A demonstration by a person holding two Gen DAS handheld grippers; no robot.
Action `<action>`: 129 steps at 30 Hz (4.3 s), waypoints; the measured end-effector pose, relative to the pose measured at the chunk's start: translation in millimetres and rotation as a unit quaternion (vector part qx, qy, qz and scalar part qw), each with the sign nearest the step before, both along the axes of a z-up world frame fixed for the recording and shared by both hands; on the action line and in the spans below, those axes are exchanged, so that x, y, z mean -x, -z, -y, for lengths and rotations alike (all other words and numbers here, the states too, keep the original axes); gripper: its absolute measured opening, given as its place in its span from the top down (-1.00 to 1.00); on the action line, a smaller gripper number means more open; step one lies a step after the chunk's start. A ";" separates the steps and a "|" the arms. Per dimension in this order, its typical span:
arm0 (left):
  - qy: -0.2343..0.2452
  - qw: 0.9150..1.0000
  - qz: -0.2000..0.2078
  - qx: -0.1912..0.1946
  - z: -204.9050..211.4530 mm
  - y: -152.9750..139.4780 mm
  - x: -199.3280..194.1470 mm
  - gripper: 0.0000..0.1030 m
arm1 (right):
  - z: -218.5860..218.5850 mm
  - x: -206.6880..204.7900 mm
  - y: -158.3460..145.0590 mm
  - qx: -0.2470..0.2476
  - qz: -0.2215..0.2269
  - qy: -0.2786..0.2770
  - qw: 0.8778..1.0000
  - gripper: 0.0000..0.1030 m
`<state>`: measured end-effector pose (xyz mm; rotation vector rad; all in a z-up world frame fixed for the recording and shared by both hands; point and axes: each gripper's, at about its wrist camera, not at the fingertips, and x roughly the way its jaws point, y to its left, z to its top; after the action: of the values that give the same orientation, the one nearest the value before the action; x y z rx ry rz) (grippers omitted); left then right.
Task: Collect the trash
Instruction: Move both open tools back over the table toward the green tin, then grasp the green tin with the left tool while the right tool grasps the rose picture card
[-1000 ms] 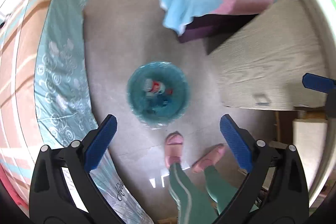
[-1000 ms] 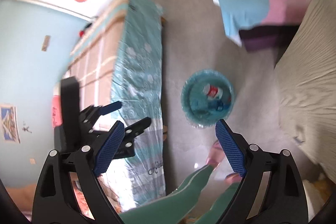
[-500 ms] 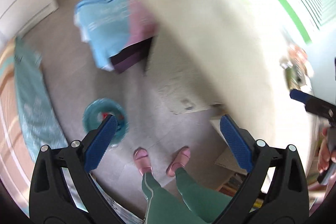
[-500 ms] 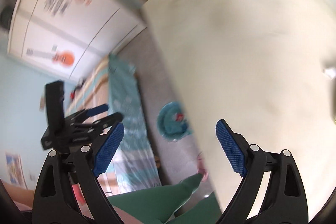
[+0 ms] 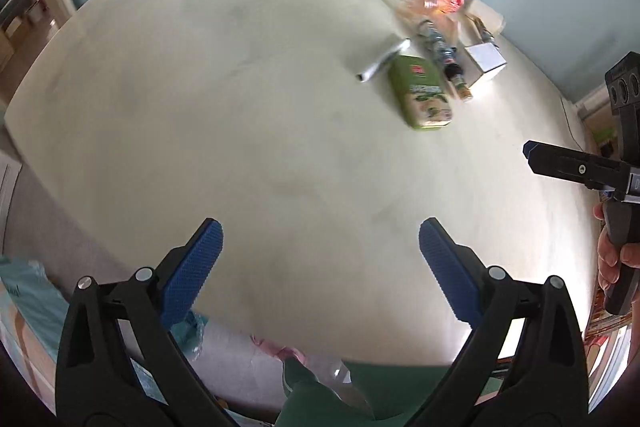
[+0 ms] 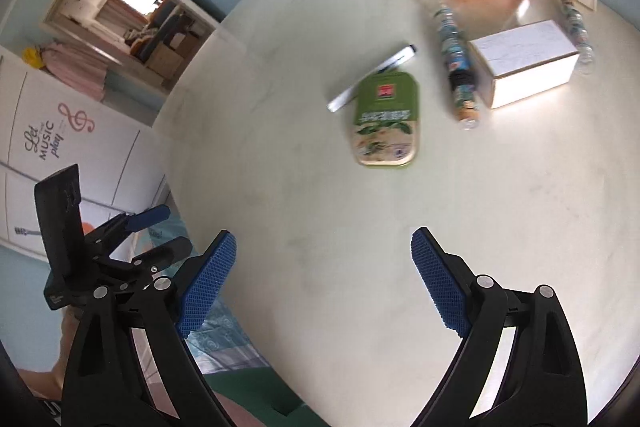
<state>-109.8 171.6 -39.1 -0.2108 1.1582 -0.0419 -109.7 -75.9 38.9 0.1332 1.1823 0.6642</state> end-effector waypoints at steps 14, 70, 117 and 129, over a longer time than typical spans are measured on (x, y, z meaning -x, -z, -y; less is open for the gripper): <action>0.021 0.999 -0.041 0.005 96.5 32.6 -108.8 -0.87 | 81.3 -97.8 -14.2 0.046 0.035 0.017 0.998 -0.72; 0.017 0.997 -0.066 -0.022 117.1 62.5 -127.3 -0.17 | 33.7 -150.5 53.7 0.128 0.059 -0.260 0.955 -0.08; -0.081 0.994 -0.057 -0.043 21.3 74.6 -63.1 -0.47 | -38.1 -93.0 47.9 0.154 0.067 -0.237 0.957 -0.18; -0.083 0.994 -0.060 -0.038 17.1 70.9 -72.7 -0.17 | -57.1 -99.9 59.4 0.164 0.065 -0.242 0.954 -0.05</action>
<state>-37.1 154.5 -110.0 -0.2439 1.2558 0.1634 -9.7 -18.8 -20.5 -0.4891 1.1891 0.8755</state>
